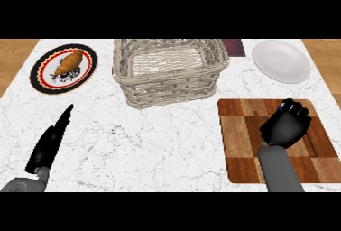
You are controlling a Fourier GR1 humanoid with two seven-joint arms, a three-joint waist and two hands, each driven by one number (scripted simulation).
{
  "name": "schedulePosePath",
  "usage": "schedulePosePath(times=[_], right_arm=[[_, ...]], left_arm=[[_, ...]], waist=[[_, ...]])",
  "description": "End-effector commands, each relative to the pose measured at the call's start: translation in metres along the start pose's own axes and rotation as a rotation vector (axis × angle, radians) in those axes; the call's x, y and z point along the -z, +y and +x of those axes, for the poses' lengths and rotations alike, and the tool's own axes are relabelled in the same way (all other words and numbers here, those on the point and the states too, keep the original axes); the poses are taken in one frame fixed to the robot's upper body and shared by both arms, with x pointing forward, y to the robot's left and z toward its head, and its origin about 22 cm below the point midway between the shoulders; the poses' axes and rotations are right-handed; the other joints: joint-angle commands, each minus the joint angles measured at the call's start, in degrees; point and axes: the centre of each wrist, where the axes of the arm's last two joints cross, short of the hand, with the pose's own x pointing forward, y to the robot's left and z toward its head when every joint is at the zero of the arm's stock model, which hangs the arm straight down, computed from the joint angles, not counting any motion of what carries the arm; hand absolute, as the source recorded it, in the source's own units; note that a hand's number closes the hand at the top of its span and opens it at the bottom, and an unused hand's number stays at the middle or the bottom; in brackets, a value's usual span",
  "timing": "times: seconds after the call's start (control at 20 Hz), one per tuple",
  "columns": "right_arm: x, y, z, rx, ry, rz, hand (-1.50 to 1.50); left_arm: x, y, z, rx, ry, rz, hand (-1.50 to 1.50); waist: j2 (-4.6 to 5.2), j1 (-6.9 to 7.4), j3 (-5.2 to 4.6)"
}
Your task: Pick the can from the cutting board and place it in the basket
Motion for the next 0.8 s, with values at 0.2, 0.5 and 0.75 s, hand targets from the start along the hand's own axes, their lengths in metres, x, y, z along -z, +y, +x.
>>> schedulePosePath(times=[0.2,0.5,0.75], right_arm=[[-0.056,0.01,0.019,-0.012,-0.374,0.358,1.5],[-0.034,-0.017,0.053,0.158,-0.595,0.486,1.5],[0.015,-0.074,0.088,0.385,-0.676,0.469,1.5]], left_arm=[[0.0,-0.017,0.009,0.019,-0.046,-0.052,0.0],[0.008,-0.009,0.022,0.0,-0.023,-0.033,0.0],[-0.001,-0.004,0.0,0.009,0.026,0.01,0.0]], waist=[[2.04,4.53,1.76],[0.97,2.2,1.6],[0.0,-1.18,1.32]])
